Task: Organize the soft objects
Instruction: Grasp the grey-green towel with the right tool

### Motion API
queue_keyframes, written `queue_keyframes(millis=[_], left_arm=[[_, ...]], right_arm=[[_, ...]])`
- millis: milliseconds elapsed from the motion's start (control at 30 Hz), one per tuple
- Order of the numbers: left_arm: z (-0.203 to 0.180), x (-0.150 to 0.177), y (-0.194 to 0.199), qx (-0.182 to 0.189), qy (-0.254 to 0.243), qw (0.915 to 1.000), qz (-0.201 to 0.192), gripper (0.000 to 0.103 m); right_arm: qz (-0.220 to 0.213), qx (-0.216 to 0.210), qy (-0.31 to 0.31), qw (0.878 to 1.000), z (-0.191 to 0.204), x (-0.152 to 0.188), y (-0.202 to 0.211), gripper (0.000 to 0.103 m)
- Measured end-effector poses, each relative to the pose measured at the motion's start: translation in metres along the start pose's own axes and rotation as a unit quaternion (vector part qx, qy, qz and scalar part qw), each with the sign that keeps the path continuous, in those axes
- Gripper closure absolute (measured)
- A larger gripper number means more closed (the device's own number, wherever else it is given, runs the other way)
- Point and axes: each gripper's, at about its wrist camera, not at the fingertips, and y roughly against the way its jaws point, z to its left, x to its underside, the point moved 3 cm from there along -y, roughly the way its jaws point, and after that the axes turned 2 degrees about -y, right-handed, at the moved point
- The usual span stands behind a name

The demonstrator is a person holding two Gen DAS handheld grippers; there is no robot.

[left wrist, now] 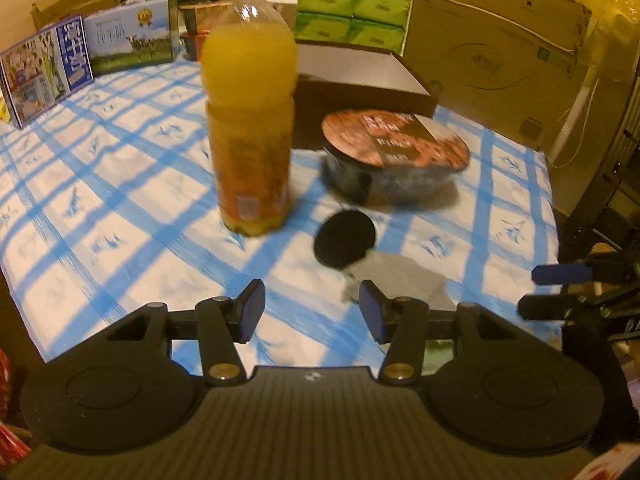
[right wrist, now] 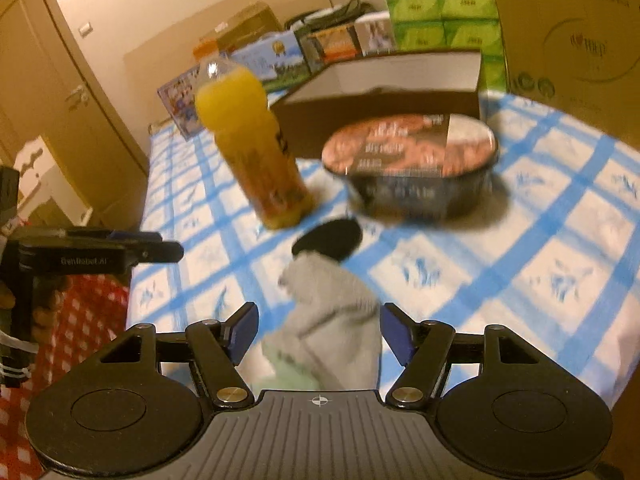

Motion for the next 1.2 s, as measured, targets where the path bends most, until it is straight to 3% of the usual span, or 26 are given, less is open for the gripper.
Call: queue_keyframes(millis=[233, 467, 800, 867, 900, 933, 1000, 1200], left_arm=[[-0.019, 0.028, -0.002, -0.011, -0.002, 0.9998, 0.017, 0.053], [-0.022, 0.049, -0.011, -0.018, 0.009, 0.9990, 0.039, 0.053], [-0.026, 0.060, -0.022, -0.013, 0.011, 0.9983, 0.056, 0.053], [-0.026, 0.060, -0.024, -0.014, 0.009, 0.9983, 0.056, 0.053], [-0.026, 0.059, -0.024, -0.016, 0.010, 0.9983, 0.055, 0.053], [-0.025, 0.058, -0.025, -0.016, 0.011, 0.9983, 0.054, 0.053], [-0.022, 0.056, -0.027, -0.018, 0.016, 0.9983, 0.053, 0.053], [-0.012, 0.046, -0.034, -0.025, 0.025, 0.9980, 0.053, 0.053]], right_arm=[[0.042, 0.014, 0.017, 0.999, 0.004, 0.040, -0.004, 0.035], [0.070, 0.032, 0.076, 0.994, 0.013, 0.062, -0.015, 0.035], [0.077, 0.073, 0.205, 0.973, 0.031, 0.083, -0.043, 0.036], [0.070, 0.074, 0.208, 0.973, 0.029, 0.081, -0.046, 0.055], [0.073, 0.067, 0.200, 0.975, 0.027, 0.078, -0.048, 0.072], [0.073, 0.063, 0.188, 0.977, 0.025, 0.075, -0.049, 0.083], [0.063, 0.053, 0.158, 0.984, 0.019, 0.064, -0.048, 0.094], [0.012, 0.019, 0.063, 0.998, 0.003, 0.020, -0.051, 0.099]])
